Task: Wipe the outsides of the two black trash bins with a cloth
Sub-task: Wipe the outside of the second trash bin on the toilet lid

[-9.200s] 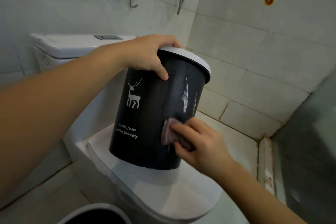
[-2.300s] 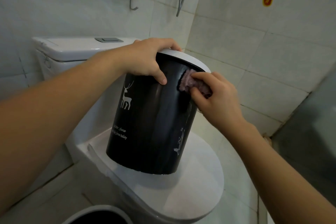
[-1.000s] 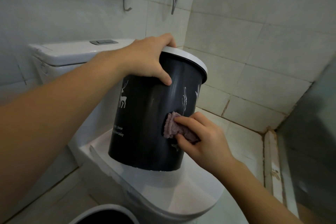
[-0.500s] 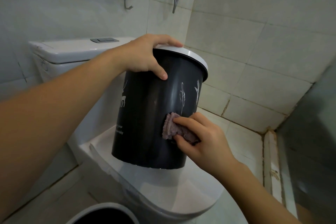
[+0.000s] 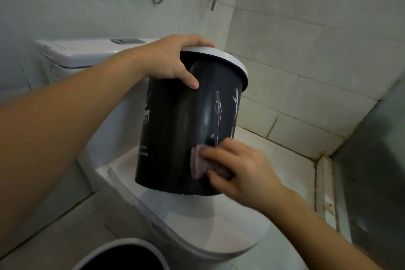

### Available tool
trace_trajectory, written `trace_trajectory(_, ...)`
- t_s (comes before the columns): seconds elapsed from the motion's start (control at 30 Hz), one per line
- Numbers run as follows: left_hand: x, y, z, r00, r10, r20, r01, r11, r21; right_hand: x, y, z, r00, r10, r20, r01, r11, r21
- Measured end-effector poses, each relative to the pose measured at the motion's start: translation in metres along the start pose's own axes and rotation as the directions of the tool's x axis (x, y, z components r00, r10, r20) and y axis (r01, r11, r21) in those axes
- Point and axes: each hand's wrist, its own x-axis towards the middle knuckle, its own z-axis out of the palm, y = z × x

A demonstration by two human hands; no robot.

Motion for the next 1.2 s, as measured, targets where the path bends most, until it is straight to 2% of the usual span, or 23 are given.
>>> trace_trajectory(0.07,0.000,-0.001,-0.001,1.000,-0.002,-0.004,0.002,1.000,-0.003,0.011,0.005,-0.003,0.990,0.113,-0.083,-0.113,0.994,-0.002)
trace_trajectory(0.13,0.000,-0.001,0.000,1.000,0.001,-0.003,-0.001,1.000,-0.007,0.015,0.006,-0.003,0.983,0.151,-0.104,-0.152,0.988,-0.004)
trace_trajectory(0.33,0.000,-0.002,0.000,1.000,0.003,-0.003,-0.003,1.000,-0.014,-0.020,-0.009,0.007,0.997,-0.044,0.070,0.041,0.999,0.035)
trace_trajectory(0.47,-0.001,0.000,0.000,1.000,0.007,0.004,-0.007,1.000,-0.028,-0.022,-0.005,0.006,0.994,-0.082,0.074,0.083,0.996,-0.013)
trace_trajectory(0.67,-0.002,0.001,-0.001,1.000,0.011,0.003,-0.011,1.000,-0.021,0.000,0.009,0.000,0.982,0.151,-0.115,-0.152,0.988,-0.003)
trace_trajectory(0.83,-0.004,0.001,-0.002,1.000,0.010,0.003,-0.009,1.000,-0.025,-0.023,0.002,0.006,0.999,-0.021,0.025,0.020,0.999,0.032)
trace_trajectory(0.93,-0.005,0.003,0.000,1.000,0.016,0.006,-0.016,1.000,-0.021,-0.021,0.006,0.002,0.999,-0.033,0.027,0.033,0.999,0.020)
trace_trajectory(1.0,-0.005,0.004,0.002,1.000,0.016,-0.002,-0.016,1.000,-0.017,-0.008,0.011,-0.003,1.000,0.007,-0.018,-0.006,1.000,0.006)
trace_trajectory(1.13,-0.004,0.009,0.006,0.999,0.037,0.004,-0.037,0.999,-0.001,0.027,0.021,-0.015,0.965,0.190,-0.182,-0.193,0.981,0.001)
trace_trajectory(1.2,-0.004,0.011,0.006,0.999,0.037,0.013,-0.037,0.999,0.000,0.033,0.022,-0.017,0.950,0.233,-0.208,-0.235,0.972,0.014)
